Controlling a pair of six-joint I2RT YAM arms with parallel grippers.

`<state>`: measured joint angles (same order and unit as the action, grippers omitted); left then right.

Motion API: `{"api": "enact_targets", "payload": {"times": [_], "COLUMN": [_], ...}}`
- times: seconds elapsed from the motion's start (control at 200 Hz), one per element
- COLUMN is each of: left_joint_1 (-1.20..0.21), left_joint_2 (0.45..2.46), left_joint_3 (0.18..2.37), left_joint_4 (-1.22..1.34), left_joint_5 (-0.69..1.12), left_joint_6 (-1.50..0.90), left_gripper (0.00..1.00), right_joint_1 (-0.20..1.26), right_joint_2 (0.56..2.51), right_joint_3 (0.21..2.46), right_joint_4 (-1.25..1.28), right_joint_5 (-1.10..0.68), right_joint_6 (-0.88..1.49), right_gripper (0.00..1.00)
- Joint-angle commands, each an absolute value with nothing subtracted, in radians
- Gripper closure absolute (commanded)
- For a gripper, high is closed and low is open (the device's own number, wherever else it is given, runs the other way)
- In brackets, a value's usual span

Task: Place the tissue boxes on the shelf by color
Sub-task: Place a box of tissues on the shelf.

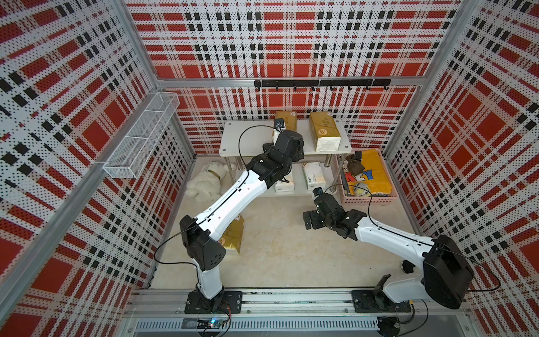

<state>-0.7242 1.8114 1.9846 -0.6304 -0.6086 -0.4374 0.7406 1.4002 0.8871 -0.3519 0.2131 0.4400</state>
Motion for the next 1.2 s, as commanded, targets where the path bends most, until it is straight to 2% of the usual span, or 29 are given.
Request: {"api": "enact_targets", "payload": {"times": [0.0, 0.476, 0.912, 1.197], "left_joint_1": [-0.733, -0.752, -0.765, -0.770], "left_joint_2": [1.774, 1.767, 1.766, 1.758], "left_joint_3": [1.971, 1.968, 1.952, 1.950], "left_joint_4": [-0.637, -0.623, -0.623, -0.597], "left_joint_5": [-0.627, -0.659, -0.718, -0.704], "left_joint_6": [-0.434, -0.449, -0.468, -0.443], "left_gripper": [0.06, 0.04, 0.08, 0.02], "right_joint_1": [0.753, 0.756, 0.756, 0.757], "right_joint_2": [1.416, 1.412, 1.416, 1.414], "right_joint_3": [0.906, 0.903, 0.899, 0.896], "right_joint_4": [-0.342, -0.345, -0.342, -0.339], "right_joint_5": [0.214, 0.216, 0.215, 0.213], "right_joint_6": [0.446, 0.448, 0.443, 0.445], "right_gripper": [0.00, 0.00, 0.00, 0.00]}}
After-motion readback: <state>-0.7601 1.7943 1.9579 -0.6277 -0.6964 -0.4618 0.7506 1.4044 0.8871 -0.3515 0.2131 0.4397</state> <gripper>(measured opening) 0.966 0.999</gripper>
